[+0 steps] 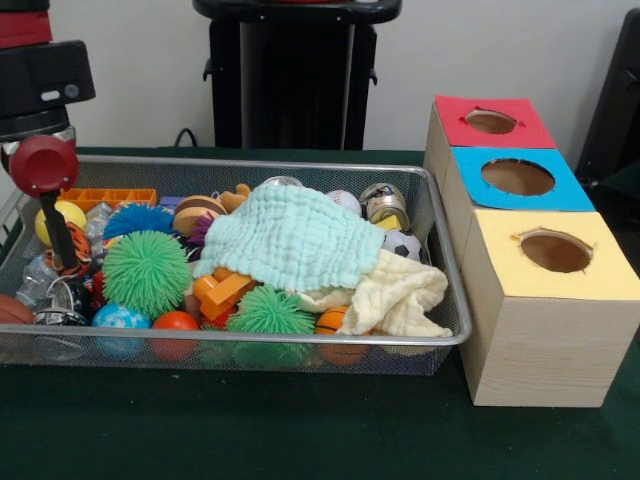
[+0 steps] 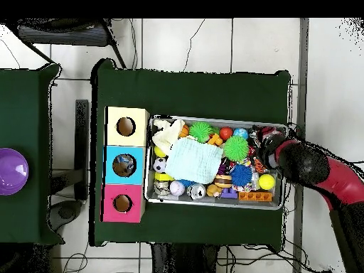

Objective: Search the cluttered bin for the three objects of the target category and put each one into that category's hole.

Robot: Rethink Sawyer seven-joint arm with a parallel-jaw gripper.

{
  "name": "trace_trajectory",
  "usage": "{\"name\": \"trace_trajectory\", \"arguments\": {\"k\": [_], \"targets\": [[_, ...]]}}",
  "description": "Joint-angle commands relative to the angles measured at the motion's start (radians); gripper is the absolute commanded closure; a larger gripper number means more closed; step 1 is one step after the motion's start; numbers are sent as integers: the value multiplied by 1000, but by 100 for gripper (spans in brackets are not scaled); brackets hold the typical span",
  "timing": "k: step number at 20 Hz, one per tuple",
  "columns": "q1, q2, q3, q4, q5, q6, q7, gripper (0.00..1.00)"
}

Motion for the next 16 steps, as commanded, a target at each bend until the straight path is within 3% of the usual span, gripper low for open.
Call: {"name": "trace_trajectory", "arguments": {"k": [1,6,16], "targets": [[6,84,-37,-6,-34,-34,-61,0],[-11,76,-38,-42,-53,4,-123,0],[-37,-28,-28,-70,-73,109,-203,0]]}}
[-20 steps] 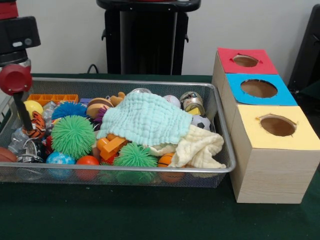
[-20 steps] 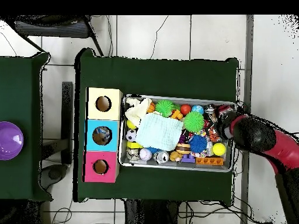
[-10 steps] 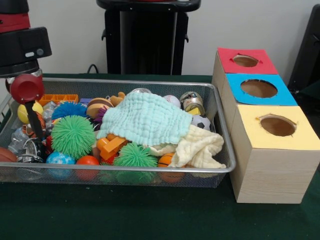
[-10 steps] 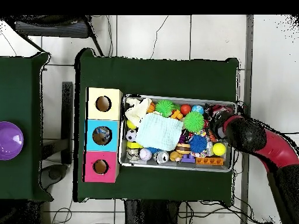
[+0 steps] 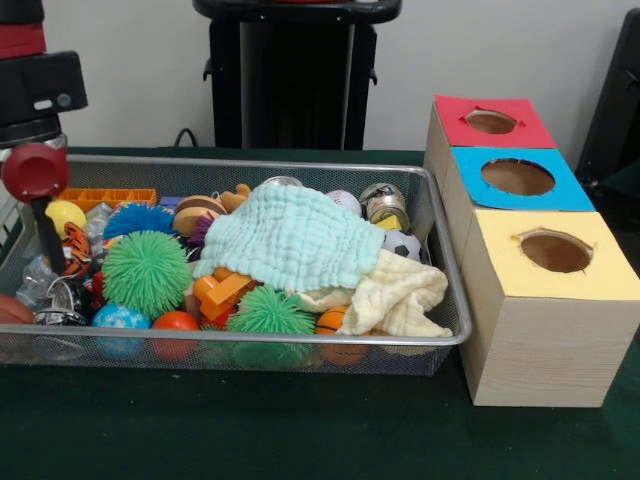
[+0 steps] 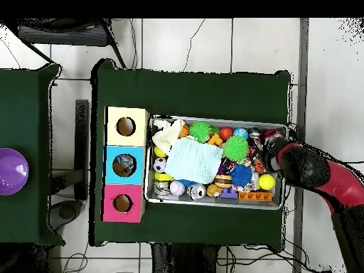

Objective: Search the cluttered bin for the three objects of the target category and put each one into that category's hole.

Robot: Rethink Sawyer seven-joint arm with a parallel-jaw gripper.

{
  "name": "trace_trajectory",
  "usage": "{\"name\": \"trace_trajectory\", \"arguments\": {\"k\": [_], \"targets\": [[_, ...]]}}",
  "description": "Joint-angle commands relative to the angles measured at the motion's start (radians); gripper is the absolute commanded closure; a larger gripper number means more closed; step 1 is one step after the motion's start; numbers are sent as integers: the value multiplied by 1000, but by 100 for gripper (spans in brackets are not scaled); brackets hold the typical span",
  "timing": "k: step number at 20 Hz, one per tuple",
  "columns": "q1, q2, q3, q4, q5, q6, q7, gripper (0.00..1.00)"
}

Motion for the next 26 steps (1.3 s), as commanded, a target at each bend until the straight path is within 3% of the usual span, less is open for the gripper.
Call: {"name": "trace_trajectory", "arguments": {"k": [1,8,26], "targets": [[-15,-39,-20,-80,-50,133,-219,0],[-33,-19,-4,-102,-56,154,-253,0],[-45,-8,10,0,-48,95,-183,0]]}}
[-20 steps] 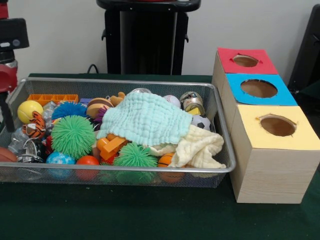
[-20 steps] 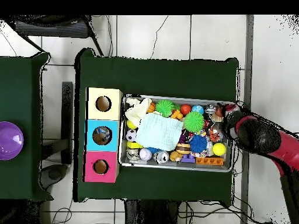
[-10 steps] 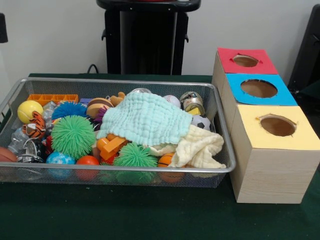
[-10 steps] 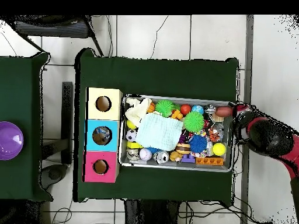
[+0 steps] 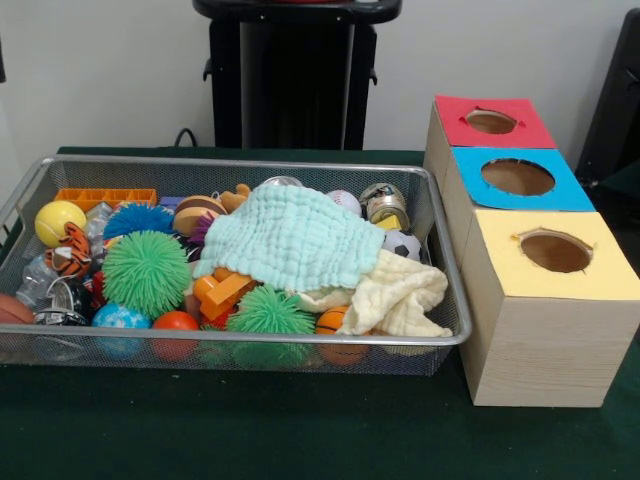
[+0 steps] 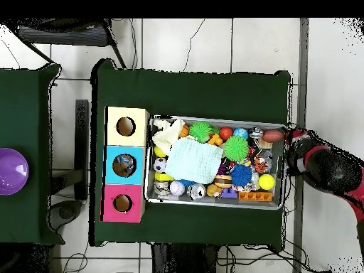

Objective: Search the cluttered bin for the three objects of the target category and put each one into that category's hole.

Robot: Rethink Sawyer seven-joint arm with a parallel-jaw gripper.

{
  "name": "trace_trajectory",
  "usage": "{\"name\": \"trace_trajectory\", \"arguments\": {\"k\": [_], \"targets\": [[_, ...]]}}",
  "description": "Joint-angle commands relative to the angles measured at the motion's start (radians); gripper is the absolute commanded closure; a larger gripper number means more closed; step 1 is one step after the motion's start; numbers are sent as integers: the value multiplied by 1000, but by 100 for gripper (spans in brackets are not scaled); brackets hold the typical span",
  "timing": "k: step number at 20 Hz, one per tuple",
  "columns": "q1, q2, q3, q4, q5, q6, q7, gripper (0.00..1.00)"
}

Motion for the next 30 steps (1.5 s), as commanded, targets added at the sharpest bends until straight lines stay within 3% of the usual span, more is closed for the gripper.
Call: {"name": "trace_trajectory", "arguments": {"k": [1,10,30], "targets": [[17,22,8,69,-44,50,-174,0],[43,16,-5,95,-45,8,-114,0],[45,45,-10,145,-60,-37,-97,0]]}}
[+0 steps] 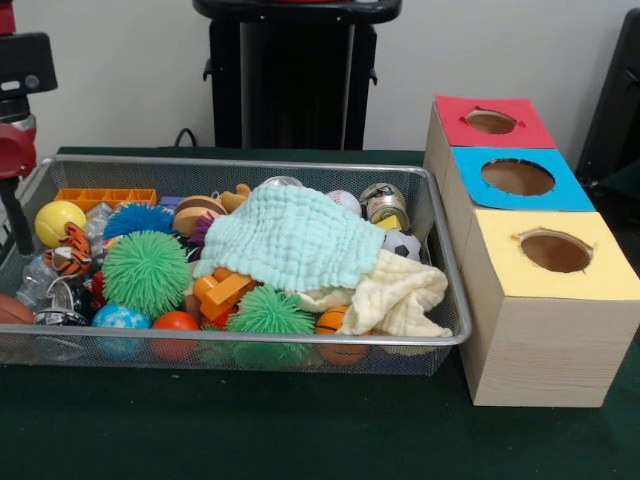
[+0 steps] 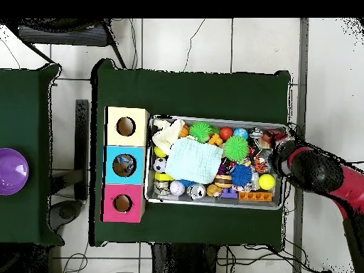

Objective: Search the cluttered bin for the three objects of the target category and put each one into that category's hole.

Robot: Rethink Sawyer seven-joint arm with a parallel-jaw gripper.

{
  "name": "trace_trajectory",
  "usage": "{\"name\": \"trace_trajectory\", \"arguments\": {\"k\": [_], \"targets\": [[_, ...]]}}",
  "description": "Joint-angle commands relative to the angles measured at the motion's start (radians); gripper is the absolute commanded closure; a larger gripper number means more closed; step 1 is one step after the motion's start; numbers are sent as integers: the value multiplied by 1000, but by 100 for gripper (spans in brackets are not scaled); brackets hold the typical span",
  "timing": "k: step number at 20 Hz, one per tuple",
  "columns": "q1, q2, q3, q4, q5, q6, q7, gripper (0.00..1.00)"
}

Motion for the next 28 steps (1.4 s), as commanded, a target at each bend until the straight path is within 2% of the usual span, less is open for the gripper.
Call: {"name": "trace_trajectory", "arguments": {"k": [1,9,17,28], "targets": [[17,47,-8,77,-50,-36,-100,0],[-16,90,11,26,-68,2,-193,0],[-20,77,10,-48,-126,65,-309,0],[-7,55,17,-62,-209,95,-344,0]]}}
